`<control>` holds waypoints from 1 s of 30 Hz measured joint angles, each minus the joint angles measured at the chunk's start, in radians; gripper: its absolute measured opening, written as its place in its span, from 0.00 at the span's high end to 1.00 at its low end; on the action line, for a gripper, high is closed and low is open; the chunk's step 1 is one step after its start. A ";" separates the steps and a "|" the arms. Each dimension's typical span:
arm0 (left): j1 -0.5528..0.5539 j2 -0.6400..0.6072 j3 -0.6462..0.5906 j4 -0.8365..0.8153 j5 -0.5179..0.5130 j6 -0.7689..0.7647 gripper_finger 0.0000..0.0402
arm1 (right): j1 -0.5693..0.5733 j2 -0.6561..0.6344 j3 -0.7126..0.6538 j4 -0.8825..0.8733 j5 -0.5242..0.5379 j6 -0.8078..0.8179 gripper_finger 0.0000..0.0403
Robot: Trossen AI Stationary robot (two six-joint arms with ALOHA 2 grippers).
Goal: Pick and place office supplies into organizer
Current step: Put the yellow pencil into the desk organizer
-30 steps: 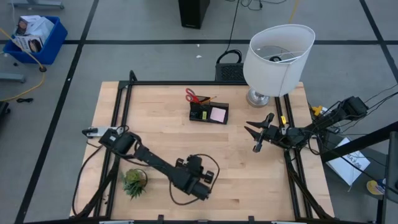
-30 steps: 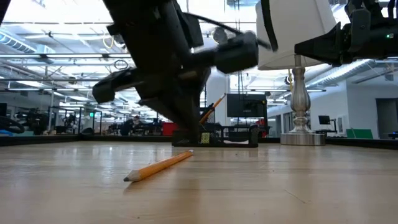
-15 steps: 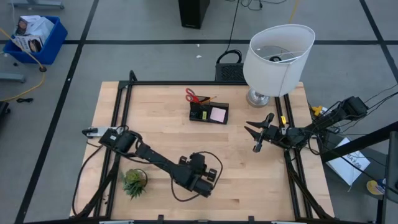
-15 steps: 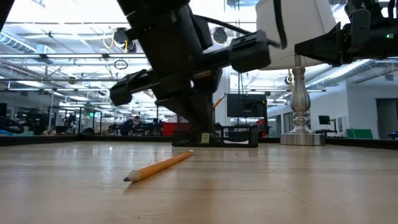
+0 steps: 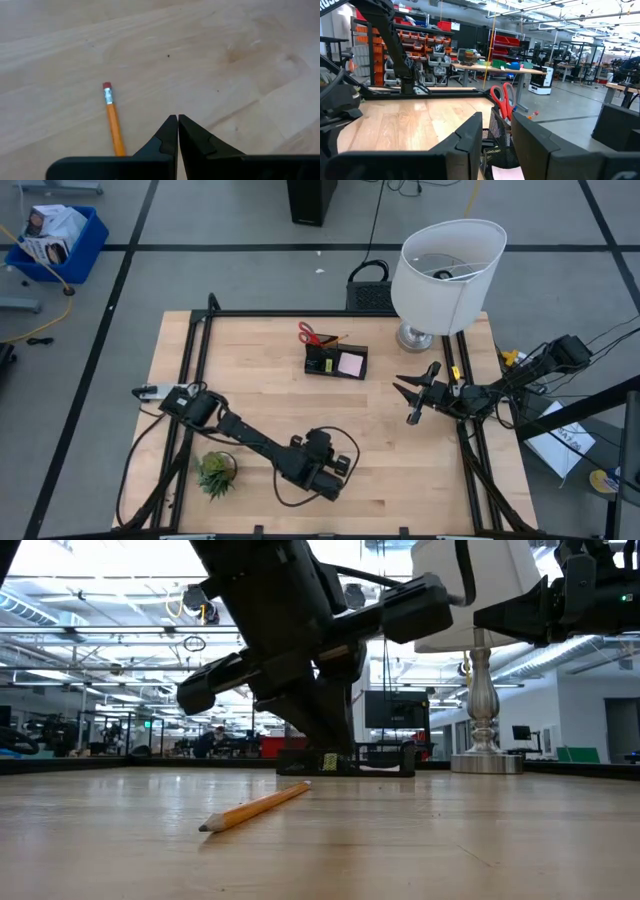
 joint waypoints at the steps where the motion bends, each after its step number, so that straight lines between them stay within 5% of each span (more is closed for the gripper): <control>1: 0.000 0.000 0.000 0.005 0.000 0.000 0.96 | 0.000 0.000 0.000 0.000 0.000 0.000 0.75; 10: 0.000 0.000 0.000 0.037 0.052 0.008 0.93 | 0.000 0.000 0.000 0.000 0.000 0.000 0.75; 21: 0.020 0.000 0.000 -0.088 0.031 -0.061 0.52 | 0.000 0.000 0.000 0.000 0.000 0.000 0.75; 30: 0.052 0.024 -0.003 -0.138 0.074 -0.053 0.46 | 0.000 0.000 0.000 0.000 0.000 0.000 0.75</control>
